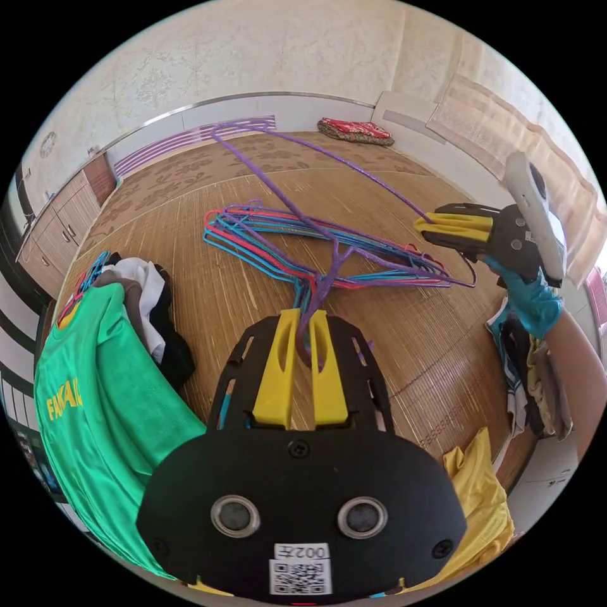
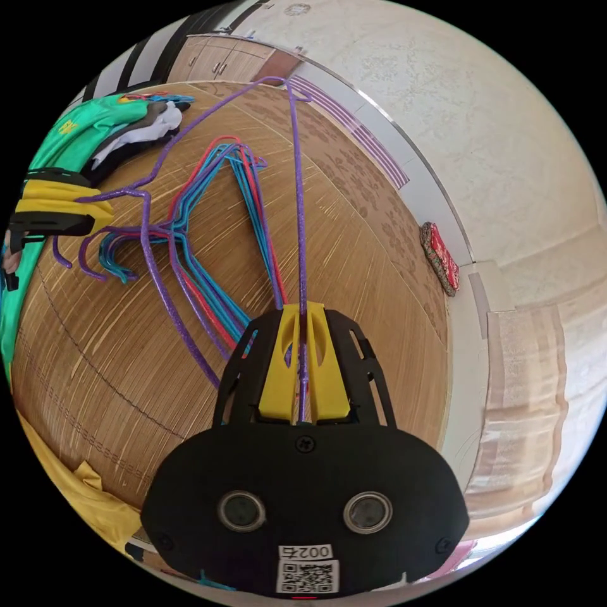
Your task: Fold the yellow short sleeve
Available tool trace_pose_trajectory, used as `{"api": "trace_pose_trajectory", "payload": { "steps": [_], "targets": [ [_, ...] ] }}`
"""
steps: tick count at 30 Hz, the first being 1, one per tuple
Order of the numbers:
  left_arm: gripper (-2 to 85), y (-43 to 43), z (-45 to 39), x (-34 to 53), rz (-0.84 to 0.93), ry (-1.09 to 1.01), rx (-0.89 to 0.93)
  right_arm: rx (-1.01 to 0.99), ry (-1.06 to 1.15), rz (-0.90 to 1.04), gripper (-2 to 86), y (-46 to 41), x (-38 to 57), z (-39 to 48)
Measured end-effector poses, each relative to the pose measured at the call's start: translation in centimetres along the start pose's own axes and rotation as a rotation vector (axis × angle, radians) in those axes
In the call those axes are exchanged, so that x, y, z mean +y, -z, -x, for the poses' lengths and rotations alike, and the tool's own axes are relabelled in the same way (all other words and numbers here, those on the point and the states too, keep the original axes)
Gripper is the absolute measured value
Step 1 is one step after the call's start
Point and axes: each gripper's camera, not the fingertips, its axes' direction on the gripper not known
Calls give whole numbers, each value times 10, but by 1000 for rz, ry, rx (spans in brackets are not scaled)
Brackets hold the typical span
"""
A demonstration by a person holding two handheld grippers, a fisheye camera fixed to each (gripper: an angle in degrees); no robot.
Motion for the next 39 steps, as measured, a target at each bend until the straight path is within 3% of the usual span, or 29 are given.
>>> {"api": "trace_pose_trajectory", "payload": {
  "steps": [7,18,24,32,39],
  "targets": [
    [13,-7,-17,-3,8,-47,-54,9,65,6,6,-17,-20,2],
    [26,12,-45,12,26,-88,-59,-151,37,-11,65,7,2,-27],
    [29,61,-72,44,-27,-73,-42,-266,-8,-126,63,79,39,-49],
    [36,164,-149,117,-189,117,-93,-503,-172,-269,47,226,115,-62],
    [39,220,-231,181,-86,277,-215,-543,-284,-200,18,327,186,-28]
  ]
}}
